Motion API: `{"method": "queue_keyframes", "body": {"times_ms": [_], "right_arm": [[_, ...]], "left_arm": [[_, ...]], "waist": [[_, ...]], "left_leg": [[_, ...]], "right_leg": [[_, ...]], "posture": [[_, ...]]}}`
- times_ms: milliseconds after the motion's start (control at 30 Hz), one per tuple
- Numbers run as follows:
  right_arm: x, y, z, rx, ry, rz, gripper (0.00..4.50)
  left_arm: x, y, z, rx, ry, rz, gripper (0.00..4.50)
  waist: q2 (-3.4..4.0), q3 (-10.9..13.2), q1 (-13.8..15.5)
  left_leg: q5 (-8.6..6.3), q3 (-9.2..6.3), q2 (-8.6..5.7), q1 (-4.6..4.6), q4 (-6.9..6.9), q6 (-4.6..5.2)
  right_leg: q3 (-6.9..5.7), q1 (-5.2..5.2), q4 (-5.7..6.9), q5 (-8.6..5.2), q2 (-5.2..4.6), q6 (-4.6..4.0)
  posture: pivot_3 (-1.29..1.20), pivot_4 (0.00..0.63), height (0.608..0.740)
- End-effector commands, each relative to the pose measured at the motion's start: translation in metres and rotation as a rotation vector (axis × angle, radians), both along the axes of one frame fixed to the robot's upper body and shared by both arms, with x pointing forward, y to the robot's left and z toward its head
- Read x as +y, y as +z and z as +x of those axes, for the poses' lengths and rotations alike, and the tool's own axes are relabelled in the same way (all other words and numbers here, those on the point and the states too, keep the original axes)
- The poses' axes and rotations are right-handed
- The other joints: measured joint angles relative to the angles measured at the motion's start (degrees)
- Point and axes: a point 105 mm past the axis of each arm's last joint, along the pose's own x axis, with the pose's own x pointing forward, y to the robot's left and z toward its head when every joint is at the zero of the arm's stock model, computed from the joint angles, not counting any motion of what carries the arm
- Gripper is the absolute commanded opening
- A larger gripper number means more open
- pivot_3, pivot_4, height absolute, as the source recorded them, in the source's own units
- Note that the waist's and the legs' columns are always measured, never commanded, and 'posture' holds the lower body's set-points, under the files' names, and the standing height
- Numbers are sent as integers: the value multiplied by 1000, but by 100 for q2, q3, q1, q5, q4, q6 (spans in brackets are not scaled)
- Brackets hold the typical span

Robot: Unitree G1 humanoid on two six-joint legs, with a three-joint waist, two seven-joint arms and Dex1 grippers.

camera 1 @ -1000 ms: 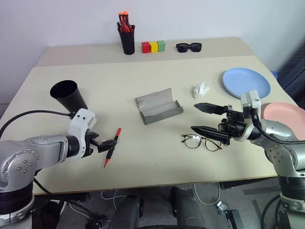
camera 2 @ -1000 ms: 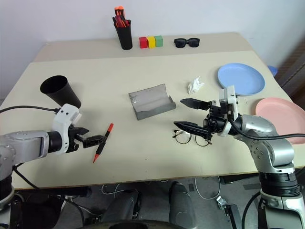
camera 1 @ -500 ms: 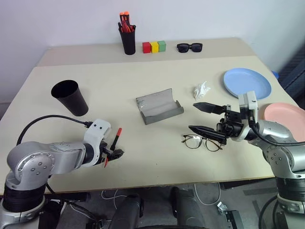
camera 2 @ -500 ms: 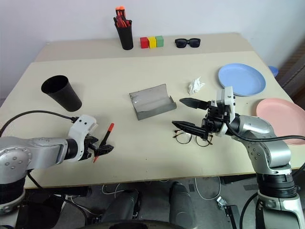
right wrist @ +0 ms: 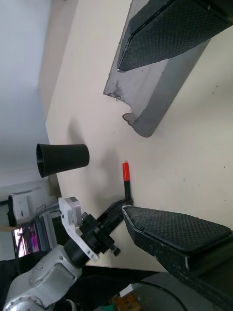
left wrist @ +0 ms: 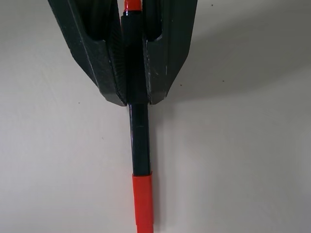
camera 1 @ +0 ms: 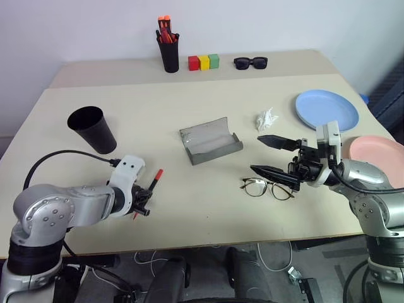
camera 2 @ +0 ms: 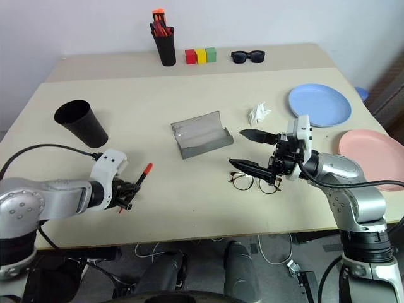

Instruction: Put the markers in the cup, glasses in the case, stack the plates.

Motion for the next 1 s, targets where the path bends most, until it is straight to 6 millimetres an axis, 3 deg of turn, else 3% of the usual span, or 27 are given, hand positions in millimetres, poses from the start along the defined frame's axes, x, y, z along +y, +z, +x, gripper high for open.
{"method": "queue_keyframes", "body": {"times_ms": [33, 100, 167, 267, 367, 533, 733, 1000], "right_arm": [[1, 9, 1, -54, 3, 7, 4500], [1, 8, 2, -55, 5, 10, 4500], [1, 8, 2, -58, 5, 14, 4500], [2, 8, 3, -61, 5, 15, 4500], [1, 7, 3, -63, 2, 18, 4500], [0, 6, 5, -64, -3, 15, 4500], [2, 8, 7, -73, -4, 16, 4500], [0, 11, 8, -84, -10, 9, 4500]], "left_arm": [[0, 58, 40, -350, 50, -33, 29], [-7, 91, 54, -561, 16, -156, 29], [-9, 119, 61, -769, -26, -164, 29], [-3, 142, 66, -963, -32, -141, 29], [22, 166, 70, -1143, 33, 15, 29], [72, 190, 75, -1286, 160, 50, 29], [110, 178, 83, -1306, 237, 25, 29], [126, 139, 93, -1250, 302, -2, 29]], "waist": [[-2, 1, 13], [0, 0, 10], [0, 0, 3], [2, 0, -21], [1, 0, -19], [1, 0, -15], [1, 0, -17], [-1, 0, -11]], "left_leg": [[0, 0, -1, -2, 2, -1], [1, 2, -1, -3, 2, -2], [0, 4, -1, -4, -1, -4], [-3, 9, 1, -5, -5, -7], [-3, 9, 1, -5, -4, -5], [-4, 8, 1, -5, -4, -3], [-5, 8, 1, -4, -3, -2], [-5, 7, 1, -5, 1, -2]], "right_leg": [[0, 0, -2, 0, 0, 0], [0, 0, -7, 1, 0, -2], [0, 0, -13, 1, -1, -3], [2, -4, -18, 2, -1, -2], [2, -3, -18, 2, 0, -2], [2, -3, -17, 3, 0, 0], [2, -3, -16, 3, 0, 1], [1, -3, -16, 5, 0, 4]], "posture": [[0, 150, 740], [0, 150, 740], [0, 150, 740], [0, 150, 740], [0, 150, 740], [0, 150, 740], [0, 150, 740], [0, 150, 740]]}}
